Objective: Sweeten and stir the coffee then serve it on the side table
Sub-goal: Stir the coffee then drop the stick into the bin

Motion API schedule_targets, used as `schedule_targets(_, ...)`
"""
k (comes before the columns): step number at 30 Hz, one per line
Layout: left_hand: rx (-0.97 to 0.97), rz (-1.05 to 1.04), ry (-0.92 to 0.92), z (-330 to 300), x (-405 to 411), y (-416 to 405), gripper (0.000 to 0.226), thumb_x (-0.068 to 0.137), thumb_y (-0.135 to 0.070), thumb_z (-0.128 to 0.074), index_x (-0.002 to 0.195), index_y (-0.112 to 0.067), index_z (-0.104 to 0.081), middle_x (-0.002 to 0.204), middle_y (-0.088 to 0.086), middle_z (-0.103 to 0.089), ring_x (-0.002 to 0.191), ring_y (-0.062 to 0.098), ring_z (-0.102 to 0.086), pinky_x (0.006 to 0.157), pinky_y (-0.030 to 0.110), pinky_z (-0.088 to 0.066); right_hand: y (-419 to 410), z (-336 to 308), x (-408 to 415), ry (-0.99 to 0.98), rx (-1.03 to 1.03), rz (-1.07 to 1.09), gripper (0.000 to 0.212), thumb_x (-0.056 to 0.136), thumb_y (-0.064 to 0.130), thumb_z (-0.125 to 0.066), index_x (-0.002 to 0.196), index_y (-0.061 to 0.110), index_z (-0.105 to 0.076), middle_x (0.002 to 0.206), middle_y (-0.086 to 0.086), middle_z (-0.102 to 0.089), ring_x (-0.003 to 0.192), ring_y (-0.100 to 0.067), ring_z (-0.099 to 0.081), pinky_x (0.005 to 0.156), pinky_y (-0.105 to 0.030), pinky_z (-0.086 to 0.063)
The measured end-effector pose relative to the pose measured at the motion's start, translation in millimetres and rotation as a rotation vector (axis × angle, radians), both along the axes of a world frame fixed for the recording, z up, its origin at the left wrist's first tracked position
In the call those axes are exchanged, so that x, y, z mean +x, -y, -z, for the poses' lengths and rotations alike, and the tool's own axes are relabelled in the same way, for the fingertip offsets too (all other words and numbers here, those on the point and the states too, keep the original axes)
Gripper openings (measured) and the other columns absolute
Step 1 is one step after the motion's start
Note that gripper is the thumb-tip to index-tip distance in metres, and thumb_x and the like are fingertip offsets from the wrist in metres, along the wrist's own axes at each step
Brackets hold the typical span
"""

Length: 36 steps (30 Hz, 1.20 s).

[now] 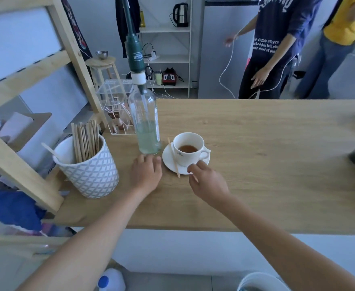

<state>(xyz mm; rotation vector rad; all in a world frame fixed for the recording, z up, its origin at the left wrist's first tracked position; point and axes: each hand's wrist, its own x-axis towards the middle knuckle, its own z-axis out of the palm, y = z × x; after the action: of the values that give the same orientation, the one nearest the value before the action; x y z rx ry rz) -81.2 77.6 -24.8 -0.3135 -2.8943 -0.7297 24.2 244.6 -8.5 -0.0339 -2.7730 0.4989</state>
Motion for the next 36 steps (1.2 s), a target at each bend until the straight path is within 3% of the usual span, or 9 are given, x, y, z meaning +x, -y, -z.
schedule_targets(3,-0.107,0.002,0.066,9.1,4.1,4.0,0.046,0.100,-0.035,-0.034,0.135,-0.008,-0.046,0.142,0.015,-0.043,0.132,0.034,-0.038,0.111,0.043,-0.025,10.0,6.0,-8.1,0.028,0.123,-0.115,0.025,0.068,0.006,-0.065,0.092,0.011,-0.069,0.074,-0.007,-0.060,0.044,-0.031,-0.058,0.029,-0.024,-0.031)
schedule_targets(8,-0.204,0.031,0.140,13.6,7.2,2.7,0.061,0.101,-0.040,-0.020,0.152,-0.007,-0.020,0.162,0.010,-0.013,0.149,0.027,-0.009,0.121,0.046,-0.001,14.8,16.8,-21.7,-0.009,0.173,-0.100,0.047,0.091,0.015,-0.047,0.137,0.021,-0.048,0.107,-0.013,-0.057,0.080,-0.037,-0.064,0.048,-0.033,-0.033)
schedule_targets(11,-0.271,0.044,0.174,12.9,7.4,3.0,0.062,0.100,-0.044,-0.015,0.154,-0.012,-0.016,0.163,0.008,-0.007,0.150,0.023,0.000,0.121,0.043,0.005,18.6,13.9,-25.9,-0.010,0.168,-0.124,0.039,0.083,0.015,-0.059,0.122,0.020,-0.063,0.088,-0.015,-0.059,0.060,-0.035,-0.063,0.041,-0.026,-0.026)
schedule_targets(14,-0.290,0.053,0.193,11.8,9.4,2.5,0.062,0.100,-0.044,-0.014,0.154,-0.013,-0.013,0.163,0.007,-0.005,0.150,0.022,0.003,0.121,0.043,0.006,17.6,13.4,-28.5,-0.078,0.228,-0.108,0.018,0.069,0.021,-0.074,0.087,0.023,-0.075,0.066,-0.006,-0.055,0.039,-0.028,-0.054,0.037,-0.016,-0.015)
schedule_targets(16,-0.295,0.058,0.193,12.6,9.8,2.7,0.063,0.100,-0.045,-0.013,0.154,-0.012,-0.013,0.163,0.007,-0.005,0.150,0.022,0.003,0.121,0.044,0.005,19.2,9.5,-26.3,-0.182,0.225,-0.104,0.010,0.072,0.025,-0.066,0.077,0.023,-0.075,0.062,-0.002,-0.057,0.036,-0.025,-0.053,0.037,-0.016,-0.019)
schedule_targets(21,-0.289,0.056,0.203,16.4,7.2,3.3,0.062,0.099,-0.044,-0.013,0.154,-0.014,-0.013,0.163,0.007,-0.006,0.150,0.021,0.002,0.121,0.045,0.004,22.9,-15.8,-21.1,-0.450,0.031,-0.130,0.021,0.087,0.019,-0.051,0.086,0.011,-0.070,0.070,-0.002,-0.066,0.050,-0.025,-0.060,0.035,-0.023,-0.036)
schedule_targets(28,-0.299,0.045,0.212,14.1,8.2,2.7,0.062,0.099,-0.043,-0.012,0.154,-0.015,-0.013,0.164,0.006,-0.006,0.150,0.021,0.002,0.121,0.044,0.005,1.6,-116.5,-23.1,-0.648,-0.518,0.105,0.011,0.092,0.008,-0.038,0.084,0.006,-0.046,0.069,-0.001,-0.049,0.056,-0.013,-0.036,0.053,-0.028,-0.031)
schedule_targets(32,-0.294,0.054,0.212,14.4,9.3,3.7,0.061,0.099,-0.043,-0.011,0.154,-0.015,-0.013,0.164,0.006,-0.005,0.150,0.022,0.002,0.121,0.045,0.004,-23.5,-128.0,-43.3,-0.452,-0.450,0.266,0.009,0.094,0.012,-0.034,0.085,0.012,-0.037,0.072,-0.005,-0.050,0.062,-0.027,-0.046,0.055,-0.033,-0.031)
schedule_targets(36,-0.291,0.066,0.224,13.9,9.1,5.1,0.061,0.100,-0.042,-0.011,0.154,-0.014,-0.011,0.164,0.006,-0.004,0.150,0.022,0.002,0.121,0.044,0.003,-33.6,-112.8,-60.5,-0.228,-0.367,0.324,0.016,0.094,0.017,-0.033,0.094,0.005,-0.044,0.081,-0.014,-0.060,0.071,-0.036,-0.054,0.057,-0.038,-0.036)
